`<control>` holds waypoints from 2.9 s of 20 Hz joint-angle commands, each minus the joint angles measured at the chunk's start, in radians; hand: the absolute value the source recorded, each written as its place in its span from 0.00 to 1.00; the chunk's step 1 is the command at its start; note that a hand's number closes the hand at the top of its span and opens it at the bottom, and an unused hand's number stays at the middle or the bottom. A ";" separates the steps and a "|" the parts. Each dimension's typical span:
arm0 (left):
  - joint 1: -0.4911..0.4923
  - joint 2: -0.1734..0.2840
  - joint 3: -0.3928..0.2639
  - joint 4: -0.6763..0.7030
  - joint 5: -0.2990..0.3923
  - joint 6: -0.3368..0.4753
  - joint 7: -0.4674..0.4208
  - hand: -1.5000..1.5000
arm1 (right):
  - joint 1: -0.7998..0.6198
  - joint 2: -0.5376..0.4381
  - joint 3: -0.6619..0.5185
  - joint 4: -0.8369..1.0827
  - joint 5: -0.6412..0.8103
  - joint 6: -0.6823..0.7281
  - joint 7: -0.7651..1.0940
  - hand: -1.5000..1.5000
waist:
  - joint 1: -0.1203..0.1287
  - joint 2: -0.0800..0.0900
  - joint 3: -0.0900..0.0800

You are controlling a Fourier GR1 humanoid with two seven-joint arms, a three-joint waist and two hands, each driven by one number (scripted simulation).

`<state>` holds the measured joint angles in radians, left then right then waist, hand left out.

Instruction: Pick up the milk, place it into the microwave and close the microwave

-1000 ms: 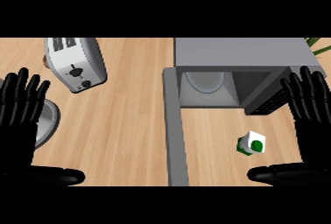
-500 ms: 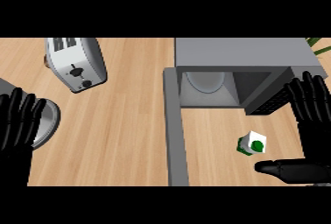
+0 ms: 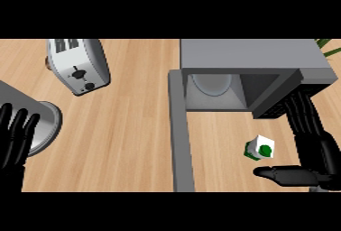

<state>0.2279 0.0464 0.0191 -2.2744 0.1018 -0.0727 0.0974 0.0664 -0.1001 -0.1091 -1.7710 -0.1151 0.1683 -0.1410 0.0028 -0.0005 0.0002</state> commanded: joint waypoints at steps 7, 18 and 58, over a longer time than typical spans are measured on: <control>0.076 -0.030 -0.026 -0.038 -0.027 -0.029 -0.027 0.00 | 0.101 -0.024 -0.044 0.248 0.084 0.050 -0.271 0.00 | -0.001 0.000 0.000; 0.095 -0.046 -0.147 -0.106 -0.088 0.028 0.019 0.00 | -0.098 -0.066 -0.126 0.754 0.124 0.049 -0.547 0.00 | 0.003 0.001 0.000; 0.275 -0.030 -0.041 -0.125 -0.006 -0.055 -0.087 0.00 | -0.179 -0.044 -0.023 1.131 0.187 0.108 -1.043 1.00 | -0.002 -0.005 -0.001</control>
<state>0.4399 0.0131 -0.0552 -2.4069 0.0714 -0.1005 0.0631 -0.1941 -0.1470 -0.1392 -0.5696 0.0938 0.1957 -1.0458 0.0030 -0.0032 0.0000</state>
